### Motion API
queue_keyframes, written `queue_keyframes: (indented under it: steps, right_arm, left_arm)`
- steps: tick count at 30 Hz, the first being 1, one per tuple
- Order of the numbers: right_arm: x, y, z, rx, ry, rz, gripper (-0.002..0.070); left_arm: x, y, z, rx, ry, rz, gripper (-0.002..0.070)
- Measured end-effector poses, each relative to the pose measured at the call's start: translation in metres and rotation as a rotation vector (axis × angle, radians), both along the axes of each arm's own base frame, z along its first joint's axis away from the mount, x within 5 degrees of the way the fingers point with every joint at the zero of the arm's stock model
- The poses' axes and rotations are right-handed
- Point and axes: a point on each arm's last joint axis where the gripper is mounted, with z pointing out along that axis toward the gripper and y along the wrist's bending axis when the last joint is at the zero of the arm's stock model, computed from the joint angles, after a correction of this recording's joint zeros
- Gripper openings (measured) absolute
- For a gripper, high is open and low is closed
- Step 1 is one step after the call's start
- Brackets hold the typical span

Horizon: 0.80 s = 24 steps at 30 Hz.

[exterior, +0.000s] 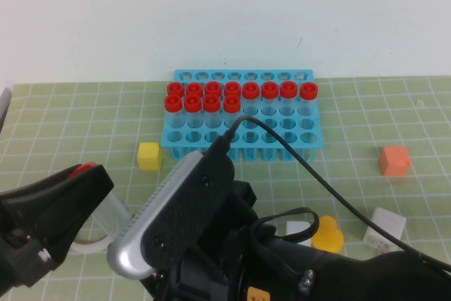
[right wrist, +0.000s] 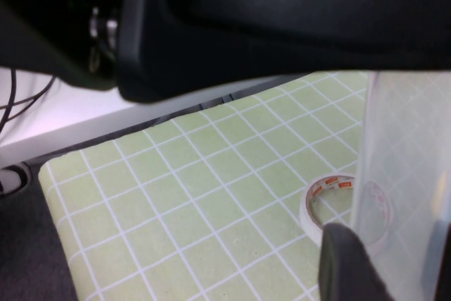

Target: Place the test tubes

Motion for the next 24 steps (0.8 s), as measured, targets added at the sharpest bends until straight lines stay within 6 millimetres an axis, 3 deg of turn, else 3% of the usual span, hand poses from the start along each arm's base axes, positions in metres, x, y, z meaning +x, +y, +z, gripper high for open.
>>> queue_keyframes:
  steps: [3,5,9,13,16,20,24]
  right_arm:
    - [0.000,0.000,0.000,0.000,0.000,0.000,0.0239]
    - [0.000,0.000,0.000,0.000,0.001,0.002,0.0300]
    - [-0.001,-0.001,0.002,0.005,0.000,0.004,0.0496]
    - [-0.005,-0.012,0.023,0.064,-0.021,0.006,0.0552]
    - [-0.010,-0.026,0.047,0.133,-0.044,0.013,0.0542]
    - [-0.022,-0.047,0.075,0.218,-0.066,0.069,0.0466]
    - [-0.036,-0.072,0.095,0.253,-0.164,0.140,0.0254]
  left_arm:
    - [0.000,0.000,0.000,0.006,-0.005,0.000,0.0267]
    - [0.000,0.000,0.000,0.009,-0.008,0.000,0.0267]
    - [0.001,0.001,0.000,0.050,-0.035,0.019,0.0267]
    - [0.003,0.005,-0.001,0.074,-0.045,0.064,0.0267]
    - [0.005,0.007,-0.001,0.099,-0.057,0.092,0.0267]
    - [0.006,0.008,-0.001,0.129,-0.076,0.107,0.0267]
    - [0.006,0.010,-0.001,0.150,-0.085,0.126,0.0267]
